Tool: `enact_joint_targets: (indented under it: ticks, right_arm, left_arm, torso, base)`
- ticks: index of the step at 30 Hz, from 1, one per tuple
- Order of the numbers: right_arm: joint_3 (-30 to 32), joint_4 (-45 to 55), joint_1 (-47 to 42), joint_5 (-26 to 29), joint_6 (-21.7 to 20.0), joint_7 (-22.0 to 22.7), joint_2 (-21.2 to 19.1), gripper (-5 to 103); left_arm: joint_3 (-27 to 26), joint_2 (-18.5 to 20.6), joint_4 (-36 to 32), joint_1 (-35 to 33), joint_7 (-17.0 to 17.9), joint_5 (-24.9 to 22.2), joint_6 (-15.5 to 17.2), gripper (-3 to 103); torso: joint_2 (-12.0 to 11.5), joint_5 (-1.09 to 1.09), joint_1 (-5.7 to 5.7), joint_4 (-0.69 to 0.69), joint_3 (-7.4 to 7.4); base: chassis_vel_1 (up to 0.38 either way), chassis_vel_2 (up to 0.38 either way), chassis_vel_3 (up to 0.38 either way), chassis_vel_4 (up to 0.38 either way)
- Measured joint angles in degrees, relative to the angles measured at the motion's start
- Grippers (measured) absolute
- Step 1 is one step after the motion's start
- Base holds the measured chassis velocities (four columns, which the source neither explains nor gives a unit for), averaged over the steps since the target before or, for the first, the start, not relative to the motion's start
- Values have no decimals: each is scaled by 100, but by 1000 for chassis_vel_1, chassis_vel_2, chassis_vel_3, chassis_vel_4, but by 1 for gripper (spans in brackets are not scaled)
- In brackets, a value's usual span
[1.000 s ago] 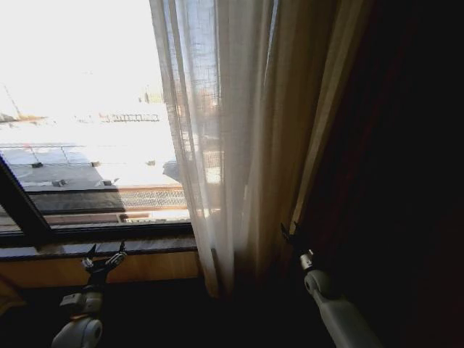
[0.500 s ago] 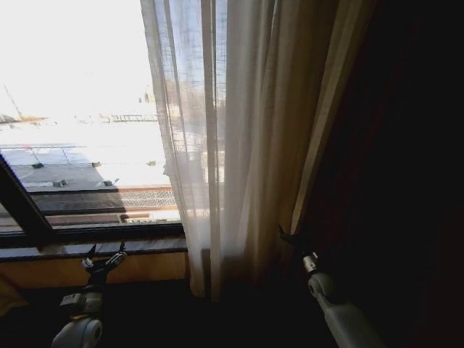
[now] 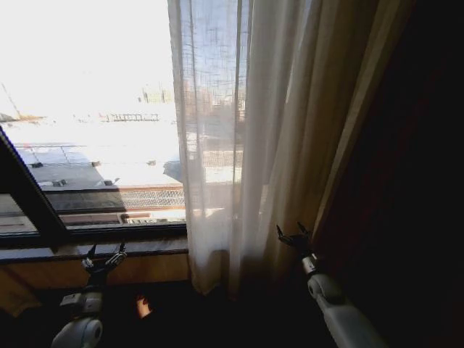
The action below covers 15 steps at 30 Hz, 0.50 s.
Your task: Open the curtains by pulling them apart, changing their state from closed to fully open.
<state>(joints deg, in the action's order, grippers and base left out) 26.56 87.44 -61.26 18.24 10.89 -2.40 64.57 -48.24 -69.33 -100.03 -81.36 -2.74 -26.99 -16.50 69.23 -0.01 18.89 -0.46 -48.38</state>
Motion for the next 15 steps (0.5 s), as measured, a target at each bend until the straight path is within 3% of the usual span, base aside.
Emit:
enact_joint_targets:
  ticks: [15]
  right_arm:
    - [-65,-135,132,-13,47,-56,54,100]
  left_arm:
    - [0,0,0,0,1,0,0,100]
  torso:
    - [-1,0,1,0,0]
  base:
    - [362,356,-364,-349]
